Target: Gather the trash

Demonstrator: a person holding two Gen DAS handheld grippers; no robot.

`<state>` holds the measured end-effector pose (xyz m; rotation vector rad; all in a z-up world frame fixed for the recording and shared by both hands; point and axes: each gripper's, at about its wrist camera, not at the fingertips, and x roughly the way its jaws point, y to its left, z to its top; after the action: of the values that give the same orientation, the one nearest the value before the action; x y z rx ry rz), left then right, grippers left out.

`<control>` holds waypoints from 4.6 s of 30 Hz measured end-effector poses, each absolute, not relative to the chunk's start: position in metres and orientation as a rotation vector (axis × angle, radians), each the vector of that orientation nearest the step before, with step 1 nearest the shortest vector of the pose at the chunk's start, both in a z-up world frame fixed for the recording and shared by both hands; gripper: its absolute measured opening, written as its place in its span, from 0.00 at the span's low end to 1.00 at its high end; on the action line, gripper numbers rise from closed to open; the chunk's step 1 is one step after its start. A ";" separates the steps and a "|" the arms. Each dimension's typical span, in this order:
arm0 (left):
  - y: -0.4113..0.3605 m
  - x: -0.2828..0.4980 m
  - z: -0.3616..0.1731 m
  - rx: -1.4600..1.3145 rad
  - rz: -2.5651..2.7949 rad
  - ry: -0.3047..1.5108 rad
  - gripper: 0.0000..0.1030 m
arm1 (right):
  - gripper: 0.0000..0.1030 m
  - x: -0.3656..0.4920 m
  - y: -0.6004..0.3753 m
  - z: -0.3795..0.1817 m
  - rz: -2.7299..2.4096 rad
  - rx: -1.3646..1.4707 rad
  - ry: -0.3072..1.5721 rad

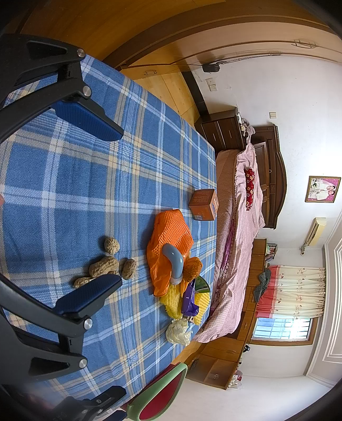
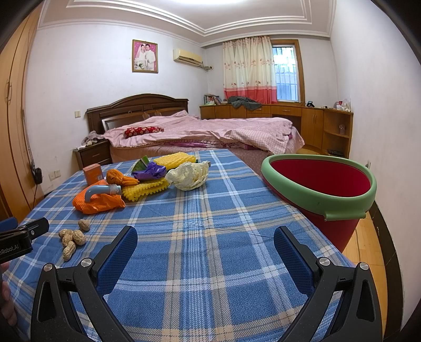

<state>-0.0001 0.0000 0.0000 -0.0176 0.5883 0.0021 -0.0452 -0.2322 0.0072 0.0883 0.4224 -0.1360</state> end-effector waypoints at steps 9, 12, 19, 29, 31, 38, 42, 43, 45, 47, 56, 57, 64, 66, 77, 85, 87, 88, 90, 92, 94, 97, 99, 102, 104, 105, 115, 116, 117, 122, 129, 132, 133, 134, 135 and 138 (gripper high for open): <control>0.000 0.000 0.000 -0.018 0.002 0.588 0.97 | 1.00 -0.045 -0.232 0.007 -0.136 0.088 0.422; 0.000 0.000 0.000 -0.018 0.002 0.588 0.97 | 1.00 -0.045 -0.232 0.007 -0.136 0.088 0.422; 0.000 0.000 0.000 -0.018 0.002 0.589 0.97 | 1.00 -0.045 -0.232 0.006 -0.136 0.088 0.422; 0.000 -0.001 0.000 -0.027 -0.007 0.595 0.97 | 1.00 -0.039 -0.231 0.004 -0.123 0.087 0.430; 0.001 -0.002 -0.002 -0.035 -0.009 0.599 0.97 | 1.00 -0.040 -0.231 0.005 -0.116 0.085 0.432; 0.003 0.008 0.002 -0.045 -0.044 0.639 0.95 | 1.00 -0.039 -0.235 0.011 -0.079 0.116 0.475; 0.006 0.013 0.016 -0.043 -0.059 0.625 0.95 | 1.00 -0.037 -0.239 0.022 -0.062 0.133 0.484; 0.007 0.017 0.020 -0.039 -0.063 0.622 0.95 | 1.00 -0.037 -0.239 0.026 -0.059 0.132 0.485; 0.008 0.023 0.027 -0.032 -0.071 0.624 0.95 | 1.00 -0.032 -0.240 0.035 -0.057 0.133 0.496; 0.009 0.034 0.035 -0.029 -0.089 0.630 0.95 | 1.00 -0.026 -0.241 0.044 -0.050 0.140 0.503; 0.015 0.086 0.064 -0.023 -0.121 0.662 0.95 | 1.00 0.020 -0.253 0.074 0.003 0.202 0.577; 0.016 0.094 0.065 -0.025 -0.123 0.672 0.95 | 1.00 0.027 -0.254 0.076 0.008 0.205 0.583; 0.022 0.143 0.064 -0.048 -0.118 0.738 0.95 | 1.00 0.072 -0.259 0.085 0.033 0.212 0.620; 0.023 0.161 0.066 -0.041 -0.112 0.753 0.95 | 1.00 0.086 -0.258 0.085 0.050 0.206 0.637; 0.020 0.225 0.050 0.035 -0.173 0.793 0.95 | 1.00 0.152 -0.246 0.076 0.069 0.211 0.747; 0.024 0.258 0.014 0.041 -0.188 0.839 0.89 | 1.00 0.192 -0.244 0.050 0.030 0.224 0.782; 0.025 0.264 0.007 0.025 -0.191 0.841 0.85 | 1.00 0.203 -0.244 0.042 0.033 0.238 0.803; 0.025 0.266 0.005 0.022 -0.194 0.841 0.83 | 1.00 0.207 -0.244 0.039 0.034 0.242 0.811; 0.025 0.268 0.002 0.018 -0.205 0.842 0.77 | 0.99 0.213 -0.244 0.034 0.037 0.248 0.818; 0.025 0.269 -0.002 0.008 -0.231 0.846 0.66 | 0.94 0.217 -0.245 0.030 0.035 0.258 0.822; 0.026 0.268 -0.004 -0.004 -0.241 0.834 0.66 | 0.82 0.219 -0.247 0.028 0.024 0.277 0.831; 0.028 0.267 -0.003 -0.032 -0.264 0.825 0.64 | 0.56 0.222 -0.253 0.020 0.015 0.340 0.869; 0.030 0.267 -0.003 -0.050 -0.275 0.823 0.63 | 0.38 0.221 -0.256 0.015 0.013 0.383 0.889; 0.033 0.266 -0.002 -0.070 -0.279 0.819 0.62 | 0.19 0.218 -0.258 0.015 0.020 0.403 0.878; 0.035 0.265 0.002 -0.082 -0.277 0.809 0.62 | 0.11 0.213 -0.257 0.019 0.018 0.402 0.859; 0.035 0.264 0.004 -0.086 -0.278 0.804 0.62 | 0.10 0.211 -0.257 0.023 0.024 0.403 0.847; 0.025 0.220 0.045 -0.107 -0.325 0.729 0.62 | 0.09 0.165 -0.256 0.076 0.071 0.400 0.656; 0.023 0.214 0.050 -0.111 -0.332 0.722 0.62 | 0.09 0.159 -0.257 0.080 0.074 0.403 0.641; 0.021 0.208 0.054 -0.113 -0.337 0.715 0.62 | 0.09 0.153 -0.258 0.084 0.075 0.402 0.629; 0.004 0.178 0.077 -0.109 -0.373 0.690 0.62 | 0.09 0.122 -0.265 0.102 0.060 0.401 0.570; -0.036 0.149 0.094 -0.098 -0.448 0.686 0.62 | 0.09 0.079 -0.296 0.113 0.014 0.446 0.512; -0.061 0.139 0.096 -0.096 -0.493 0.694 0.62 | 0.09 0.061 -0.315 0.114 -0.021 0.470 0.494; -0.069 0.137 0.097 -0.094 -0.507 0.696 0.62 | 0.09 0.055 -0.323 0.115 -0.037 0.478 0.487; -0.076 0.135 0.098 -0.090 -0.518 0.698 0.62 | 0.09 0.050 -0.329 0.115 -0.052 0.483 0.482; -0.083 0.132 0.098 -0.085 -0.530 0.699 0.62 | 0.09 0.045 -0.335 0.115 -0.067 0.486 0.478; -0.110 0.127 0.097 -0.060 -0.568 0.709 0.62 | 0.09 0.032 -0.354 0.113 -0.114 0.498 0.470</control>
<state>0.1267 -0.1102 0.0971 -0.0601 0.7094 -0.5681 0.0319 -0.3545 0.1134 0.4977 0.4696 -0.1138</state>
